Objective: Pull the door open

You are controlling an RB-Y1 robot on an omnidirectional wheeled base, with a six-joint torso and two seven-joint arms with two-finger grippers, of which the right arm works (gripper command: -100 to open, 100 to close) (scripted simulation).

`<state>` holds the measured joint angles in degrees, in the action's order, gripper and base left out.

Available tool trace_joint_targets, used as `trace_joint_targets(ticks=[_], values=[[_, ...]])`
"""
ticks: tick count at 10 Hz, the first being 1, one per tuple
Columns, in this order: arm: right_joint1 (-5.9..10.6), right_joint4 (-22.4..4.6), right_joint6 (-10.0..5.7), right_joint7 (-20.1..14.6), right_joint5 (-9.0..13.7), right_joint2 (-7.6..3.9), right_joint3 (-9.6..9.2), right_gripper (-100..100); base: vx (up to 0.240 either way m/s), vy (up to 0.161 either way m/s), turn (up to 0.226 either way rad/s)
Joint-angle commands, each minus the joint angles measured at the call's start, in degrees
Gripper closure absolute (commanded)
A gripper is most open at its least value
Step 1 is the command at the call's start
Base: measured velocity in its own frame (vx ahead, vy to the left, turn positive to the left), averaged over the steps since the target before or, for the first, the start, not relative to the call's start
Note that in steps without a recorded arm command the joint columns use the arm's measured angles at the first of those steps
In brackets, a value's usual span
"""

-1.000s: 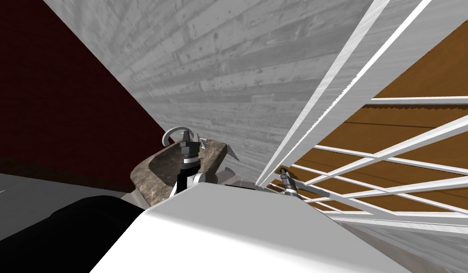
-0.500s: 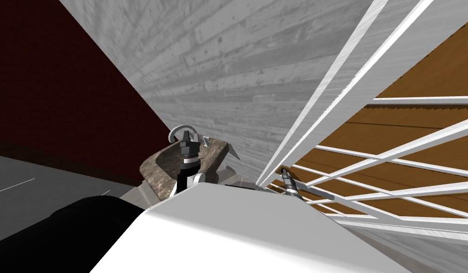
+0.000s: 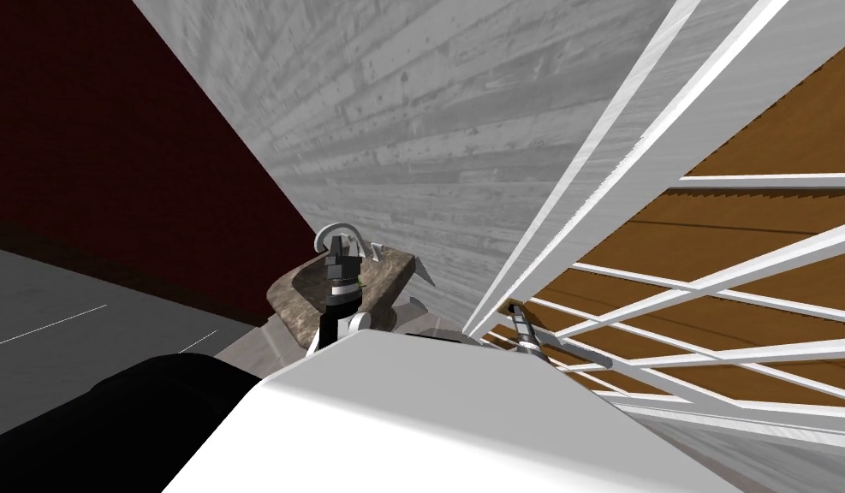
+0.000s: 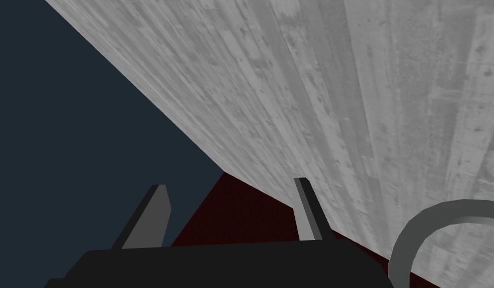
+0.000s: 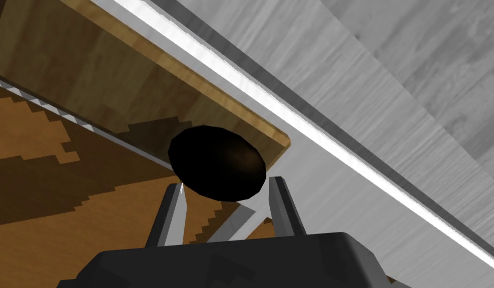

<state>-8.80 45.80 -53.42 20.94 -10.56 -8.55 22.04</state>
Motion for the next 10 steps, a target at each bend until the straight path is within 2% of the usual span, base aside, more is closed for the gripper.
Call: trace_joint_targets(ticks=[1,3,6,8,9,10], values=[[0.03,-0.4,-0.08,-1.8,0.6,0.06,-0.29,100,-0.035,-0.007,0.041],[0.01,-0.6,-0.01,-5.4,2.9,-0.40,-1.06,100,-0.052,-0.011,0.112],[-0.01,-0.7,0.03,-8.9,4.0,-0.63,-1.44,100,-0.042,-0.013,0.055],[-0.04,-0.9,0.11,-12.6,6.4,-1.12,-2.25,100,-0.053,-0.007,0.103],[-0.04,-0.9,0.11,-13.6,6.4,-1.12,-2.25,100,-0.049,-0.014,0.044],[-0.05,-1.0,0.15,-15.5,7.6,-1.36,-2.66,100,-0.045,-0.013,0.106]])
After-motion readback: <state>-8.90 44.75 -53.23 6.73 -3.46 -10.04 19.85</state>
